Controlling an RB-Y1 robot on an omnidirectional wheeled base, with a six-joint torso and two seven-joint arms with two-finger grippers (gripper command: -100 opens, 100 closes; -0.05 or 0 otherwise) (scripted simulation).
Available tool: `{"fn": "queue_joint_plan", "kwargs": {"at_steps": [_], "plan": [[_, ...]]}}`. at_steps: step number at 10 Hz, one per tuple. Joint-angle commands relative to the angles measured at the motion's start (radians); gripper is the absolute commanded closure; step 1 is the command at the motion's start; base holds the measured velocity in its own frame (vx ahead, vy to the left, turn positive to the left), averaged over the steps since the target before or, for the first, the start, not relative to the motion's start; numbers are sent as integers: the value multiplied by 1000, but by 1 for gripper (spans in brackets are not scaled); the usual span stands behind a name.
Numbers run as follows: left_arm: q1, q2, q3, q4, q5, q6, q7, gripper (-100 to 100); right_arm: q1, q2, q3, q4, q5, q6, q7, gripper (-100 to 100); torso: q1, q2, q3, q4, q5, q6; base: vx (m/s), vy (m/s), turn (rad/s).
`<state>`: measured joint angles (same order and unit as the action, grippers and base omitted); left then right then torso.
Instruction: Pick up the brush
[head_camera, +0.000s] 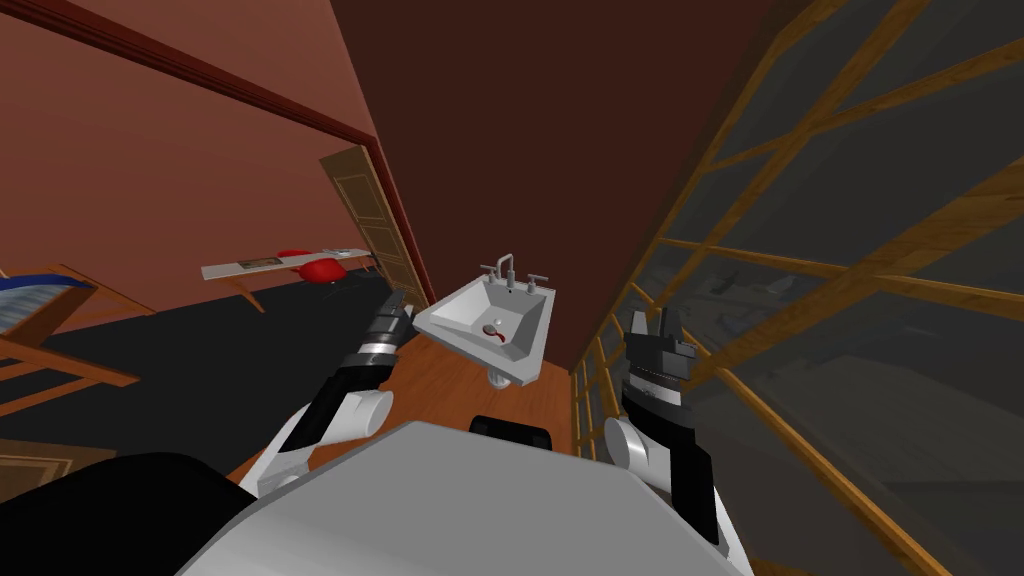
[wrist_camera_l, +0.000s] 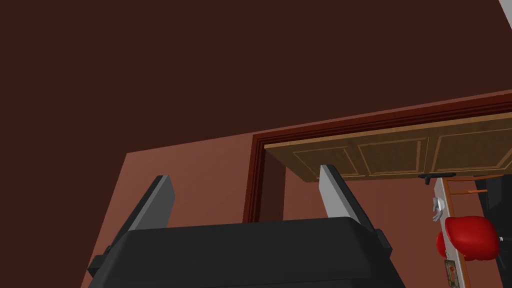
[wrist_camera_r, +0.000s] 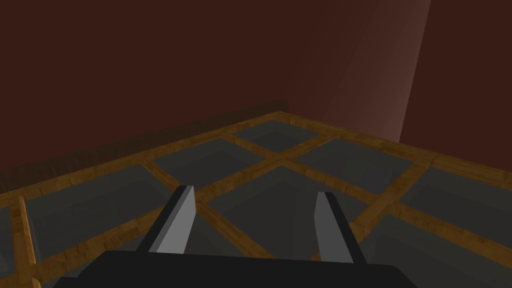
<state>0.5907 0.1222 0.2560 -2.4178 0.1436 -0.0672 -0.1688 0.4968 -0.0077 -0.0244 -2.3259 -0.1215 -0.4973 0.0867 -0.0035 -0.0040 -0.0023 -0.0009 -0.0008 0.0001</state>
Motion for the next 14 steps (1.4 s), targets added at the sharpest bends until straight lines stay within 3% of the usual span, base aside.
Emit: {"fn": "queue_joint_plan", "kwargs": {"at_steps": [1, 3, 4, 5, 6, 9, 10, 11, 14], "plan": [[7, 7, 20, -3, 5, 34, 2, -100, 0, 0, 0, 0, 0, 0, 0, 0, 0, 0, 0, 0, 0, 0, 41, -35, -3], [38, 13, 74, -9, 10, 102, -4, -100, 0, 0, 0, 0, 0, 0, 0, 0, 1, 1, 0, 0, 0, 0, 69, -65, -20], [38, 13, 74, -9, 10, 122, -4, -100, 0, 0, 0, 0, 0, 0, 0, 0, -1, -1, -1, 0, 0, 0, 67, -71, -2], [54, 15, 102, -11, 11, 158, -8, -100, 0, 0, 0, 0, 0, 0, 0, 0, -1, -1, 0, 0, 0, 0, 66, -62, -34], [54, 15, 102, -11, 11, 168, -8, -100, 0, 0, 0, 0, 0, 0, 0, 0, -1, 0, 0, 0, 0, 0, 51, -44, -5], [84, 20, 156, -13, 12, 251, -18, -100, 0, 0, 0, 0, 0, 0, 0, 0, 0, 0, 0, 0, 0, 0, 61, -54, -27], [84, 20, 156, -13, 12, 262, -18, -100, 0, 0, 0, 0, 0, 0, 0, 0, 0, 0, 0, 0, 0, 0, 61, -62, -17], [99, 22, 183, -12, 12, 292, -25, -100, 0, 0, 0, 0, 0, 0, 0, 0, 0, 0, 0, 0, 0, 0, 79, -82, -52], [113, 24, 208, -10, 11, 358, -33, -100, 0, 0, 0, 0, 0, 0, 0, 0, -1, 0, 0, 0, 0, 0, 55, -63, -30]]}}
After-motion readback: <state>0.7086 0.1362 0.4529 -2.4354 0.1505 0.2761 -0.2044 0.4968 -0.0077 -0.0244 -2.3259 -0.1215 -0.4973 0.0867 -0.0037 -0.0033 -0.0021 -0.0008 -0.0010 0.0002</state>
